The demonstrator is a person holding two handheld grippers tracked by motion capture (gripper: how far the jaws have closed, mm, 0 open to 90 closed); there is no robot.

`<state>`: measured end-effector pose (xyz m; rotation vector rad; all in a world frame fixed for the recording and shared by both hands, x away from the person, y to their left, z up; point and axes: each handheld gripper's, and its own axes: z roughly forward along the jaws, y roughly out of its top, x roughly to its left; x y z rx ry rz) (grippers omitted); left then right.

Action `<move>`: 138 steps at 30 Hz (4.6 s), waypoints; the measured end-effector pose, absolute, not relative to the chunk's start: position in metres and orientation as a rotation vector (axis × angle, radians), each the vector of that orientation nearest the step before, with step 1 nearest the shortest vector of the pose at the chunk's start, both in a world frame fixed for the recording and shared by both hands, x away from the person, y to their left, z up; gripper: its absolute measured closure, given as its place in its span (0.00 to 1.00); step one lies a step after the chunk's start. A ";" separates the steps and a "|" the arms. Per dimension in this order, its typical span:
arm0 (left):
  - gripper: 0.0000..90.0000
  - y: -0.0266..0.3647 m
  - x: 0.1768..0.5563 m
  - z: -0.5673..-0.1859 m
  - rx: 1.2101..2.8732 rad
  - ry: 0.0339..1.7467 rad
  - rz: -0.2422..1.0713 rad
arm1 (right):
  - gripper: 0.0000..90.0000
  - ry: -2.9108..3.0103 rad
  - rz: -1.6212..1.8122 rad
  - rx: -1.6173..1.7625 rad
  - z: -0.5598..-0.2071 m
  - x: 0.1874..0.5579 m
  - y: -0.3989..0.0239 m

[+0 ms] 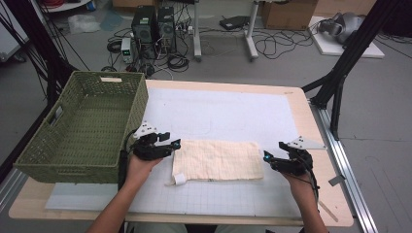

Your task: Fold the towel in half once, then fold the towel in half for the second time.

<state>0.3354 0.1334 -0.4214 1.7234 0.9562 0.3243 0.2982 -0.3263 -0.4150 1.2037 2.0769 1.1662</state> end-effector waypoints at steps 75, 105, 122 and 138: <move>0.26 0.133 0.332 -0.424 1.677 1.022 0.335 | 0.13 2.131 1.205 1.111 -0.423 0.290 -0.318; 0.58 0.112 0.388 -0.451 1.899 1.157 0.398 | 0.13 2.175 1.178 1.124 -0.428 0.295 -0.316; 0.91 0.109 0.379 -0.447 1.934 1.070 0.372 | 0.13 2.176 1.177 1.136 -0.430 0.294 -0.317; 0.92 0.109 0.370 -0.452 1.990 0.998 0.353 | 0.13 2.206 1.166 1.134 -0.433 0.297 -0.313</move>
